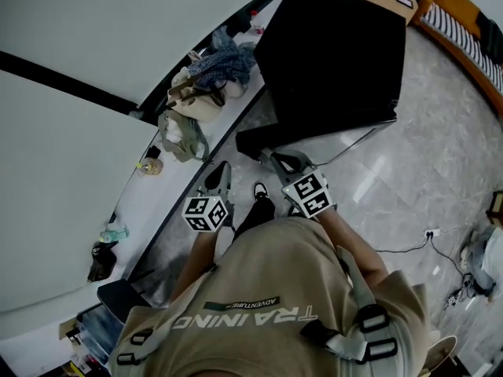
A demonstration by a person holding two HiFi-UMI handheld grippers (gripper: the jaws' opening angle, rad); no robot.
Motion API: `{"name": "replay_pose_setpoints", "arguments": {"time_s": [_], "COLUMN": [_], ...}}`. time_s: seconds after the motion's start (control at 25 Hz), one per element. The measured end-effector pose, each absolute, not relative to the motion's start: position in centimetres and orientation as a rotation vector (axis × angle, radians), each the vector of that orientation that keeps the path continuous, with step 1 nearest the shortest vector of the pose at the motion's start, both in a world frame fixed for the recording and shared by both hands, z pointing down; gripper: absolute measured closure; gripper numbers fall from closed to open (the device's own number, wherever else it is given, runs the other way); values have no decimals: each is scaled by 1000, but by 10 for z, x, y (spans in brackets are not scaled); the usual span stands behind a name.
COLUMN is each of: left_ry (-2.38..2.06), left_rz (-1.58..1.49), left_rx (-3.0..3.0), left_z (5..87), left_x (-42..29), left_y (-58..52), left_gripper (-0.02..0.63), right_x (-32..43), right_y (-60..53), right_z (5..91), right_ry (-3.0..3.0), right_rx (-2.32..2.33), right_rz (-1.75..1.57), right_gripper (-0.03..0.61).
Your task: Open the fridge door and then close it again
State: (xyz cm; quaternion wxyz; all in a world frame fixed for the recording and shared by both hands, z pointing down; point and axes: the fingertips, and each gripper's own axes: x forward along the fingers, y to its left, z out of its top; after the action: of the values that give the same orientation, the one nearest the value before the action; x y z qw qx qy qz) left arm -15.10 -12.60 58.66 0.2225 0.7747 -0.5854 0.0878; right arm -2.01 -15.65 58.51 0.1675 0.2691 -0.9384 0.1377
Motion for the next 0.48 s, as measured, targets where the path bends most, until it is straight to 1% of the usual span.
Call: {"name": "replay_pose_setpoints", "arguments": {"time_s": [0.48], "left_ry": [-1462], "left_rz": [249], "left_rx": [2302], "left_z": [573], "left_x": [-171], "left_y": [-199], "left_gripper": [614], "right_x": [-25], "right_y": [-202], "right_z": [588], "right_ry": [-2548], "right_rx": [973], "right_rz": [410], "right_gripper": [583]}}
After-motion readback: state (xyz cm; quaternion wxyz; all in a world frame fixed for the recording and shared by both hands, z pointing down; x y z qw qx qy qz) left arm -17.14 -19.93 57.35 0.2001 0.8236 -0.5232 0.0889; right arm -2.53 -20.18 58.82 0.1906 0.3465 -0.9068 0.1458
